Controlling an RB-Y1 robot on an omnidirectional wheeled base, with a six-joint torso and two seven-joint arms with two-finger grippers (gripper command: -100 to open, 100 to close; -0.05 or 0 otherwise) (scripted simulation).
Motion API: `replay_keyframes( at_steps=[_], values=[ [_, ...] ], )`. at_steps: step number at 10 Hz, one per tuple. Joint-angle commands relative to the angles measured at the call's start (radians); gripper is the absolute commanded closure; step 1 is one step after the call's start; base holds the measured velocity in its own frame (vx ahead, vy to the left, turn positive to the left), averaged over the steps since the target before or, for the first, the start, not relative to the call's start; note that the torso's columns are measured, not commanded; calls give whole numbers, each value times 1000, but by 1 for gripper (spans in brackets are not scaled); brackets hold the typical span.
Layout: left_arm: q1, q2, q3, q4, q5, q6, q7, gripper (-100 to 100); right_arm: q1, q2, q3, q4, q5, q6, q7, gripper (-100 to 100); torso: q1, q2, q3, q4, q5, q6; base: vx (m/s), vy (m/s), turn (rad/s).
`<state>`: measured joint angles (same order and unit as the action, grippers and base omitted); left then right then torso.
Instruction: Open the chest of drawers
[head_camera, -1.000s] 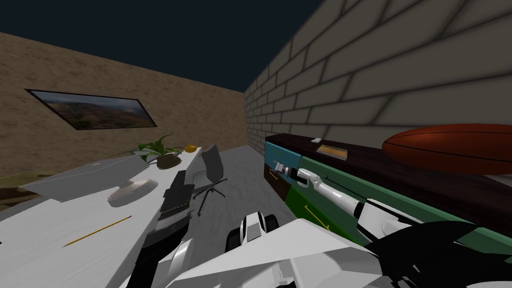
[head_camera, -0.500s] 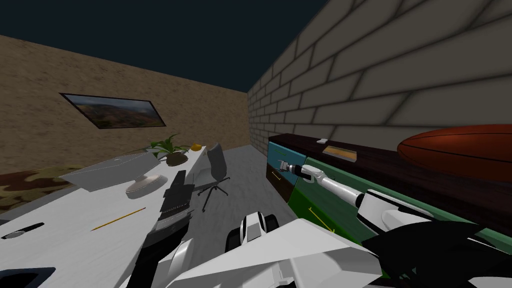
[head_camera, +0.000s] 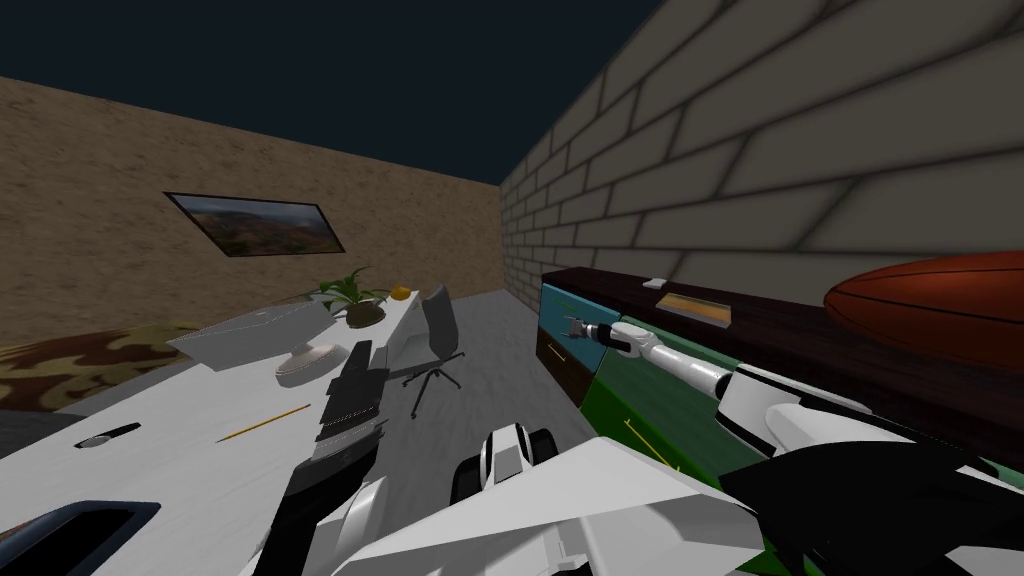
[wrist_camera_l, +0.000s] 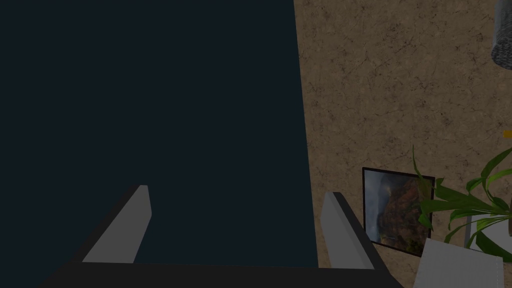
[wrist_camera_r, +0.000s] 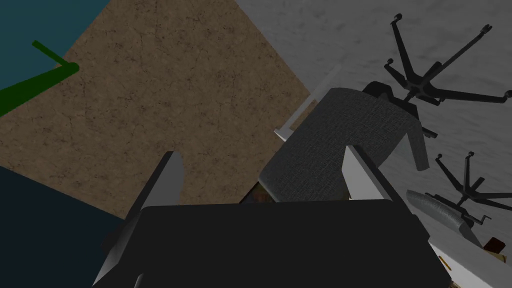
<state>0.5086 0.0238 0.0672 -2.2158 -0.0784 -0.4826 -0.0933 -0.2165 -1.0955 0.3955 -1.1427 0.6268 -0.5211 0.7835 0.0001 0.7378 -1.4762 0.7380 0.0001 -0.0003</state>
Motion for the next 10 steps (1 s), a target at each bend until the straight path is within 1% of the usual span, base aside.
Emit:
replay_keyframes(
  at_steps=[1, 2, 3, 4, 5, 7, 8, 9, 10],
  values=[
    [0, 0, 0, 0, 0, 0, 0, 0, -24, -43, 11, 73, 21, -7, 36, -100, 0, 0, 0, 0, 0, 1, 1, 25, 69],
    [0, 0, 0, 0, 0, 0, 0, 0, -43, -69, 21, 112, 34, -9, 53, -100, 0, 0, 0, 0, 0, 0, 0, 35, 104],
    [0, 0, 0, 0, 0, 0, 0, 0, -43, -69, 21, 112, 34, -9, 53, -100, 1, 0, 0, 0, 0, 0, 3, 23, 30],
    [0, 0, 0, 0, 0, 0, 0, 0, -60, -94, 31, 138, 47, -11, 69, -100, 0, 0, 0, 0, 0, 1, 4, 24, 48],
    [0, 0, 0, 0, 0, 0, 0, 0, -60, -94, 31, 147, 47, -11, 69, -100, 0, 0, 0, 0, 0, 0, 3, 16, 31],
    [0, 0, 0, 0, 0, 0, 0, 0, -88, -135, 46, 206, 69, -13, 95, -100, 0, 0, 0, 0, 0, 0, 2, 20, 67],
    [0, 0, 0, 0, 0, 0, 0, 0, -100, -152, 53, 228, 77, -14, 106, -100, 0, 0, 0, 0, 0, 0, 2, 28, 67],
    [0, 0, 0, 0, 0, 0, 0, 0, -116, -177, 62, 262, 90, -16, 122, -100, 0, 0, 0, 0, 0, 0, 2, 32, 75],
    [0, 0, 0, 0, 0, 0, 0, 0, -105, -163, 51, 250, 79, -24, 116, -100, 0, 0, 0, 0, 0, 0, 1, 14, 10]
  ],
)
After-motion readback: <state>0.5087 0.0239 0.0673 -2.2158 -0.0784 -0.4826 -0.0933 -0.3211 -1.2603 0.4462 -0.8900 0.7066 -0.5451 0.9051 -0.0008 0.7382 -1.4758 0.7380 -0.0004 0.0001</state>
